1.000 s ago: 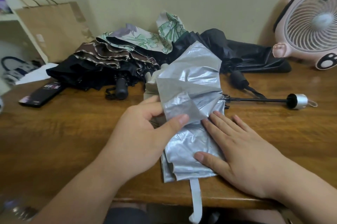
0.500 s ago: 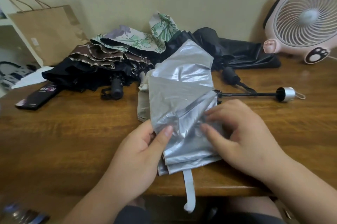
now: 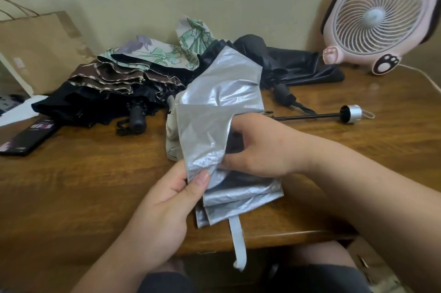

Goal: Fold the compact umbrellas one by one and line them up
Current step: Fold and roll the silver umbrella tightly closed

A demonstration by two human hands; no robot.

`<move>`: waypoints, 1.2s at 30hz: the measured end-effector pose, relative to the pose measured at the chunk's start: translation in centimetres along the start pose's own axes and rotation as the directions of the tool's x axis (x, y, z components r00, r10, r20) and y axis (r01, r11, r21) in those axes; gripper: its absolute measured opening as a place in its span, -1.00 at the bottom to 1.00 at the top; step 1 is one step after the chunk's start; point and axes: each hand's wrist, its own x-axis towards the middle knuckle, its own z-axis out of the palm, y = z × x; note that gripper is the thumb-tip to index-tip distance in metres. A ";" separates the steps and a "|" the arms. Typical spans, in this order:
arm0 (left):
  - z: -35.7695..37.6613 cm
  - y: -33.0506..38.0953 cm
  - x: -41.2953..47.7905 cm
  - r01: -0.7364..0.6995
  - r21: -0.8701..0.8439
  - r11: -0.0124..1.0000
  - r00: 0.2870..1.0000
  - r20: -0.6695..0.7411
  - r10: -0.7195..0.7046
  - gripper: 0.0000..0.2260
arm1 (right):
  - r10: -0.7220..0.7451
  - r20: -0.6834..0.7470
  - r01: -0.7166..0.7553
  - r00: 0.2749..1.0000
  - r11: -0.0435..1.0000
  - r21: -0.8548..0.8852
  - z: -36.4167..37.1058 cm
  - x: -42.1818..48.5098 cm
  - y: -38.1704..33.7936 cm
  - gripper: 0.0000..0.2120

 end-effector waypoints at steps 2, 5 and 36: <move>-0.1 -0.1 0.1 -0.013 -0.013 1.000 1.000 -0.007 0.013 -0.78 | -0.019 -0.016 0.020 1.000 1.000 0.018 0.1 0.1 0.3 -0.73; -0.1 -0.2 0.2 -0.039 -0.026 0.999 0.999 -0.007 0.039 -0.71 | 0.017 -0.081 -0.007 0.997 0.993 0.118 -0.3 0.0 1.0 -0.88; -0.1 -0.3 0.1 -0.114 -0.061 0.992 0.993 0.032 0.117 -0.67 | 0.518 0.021 -0.431 0.855 0.688 0.584 -1.3 -4.6 0.4 -0.78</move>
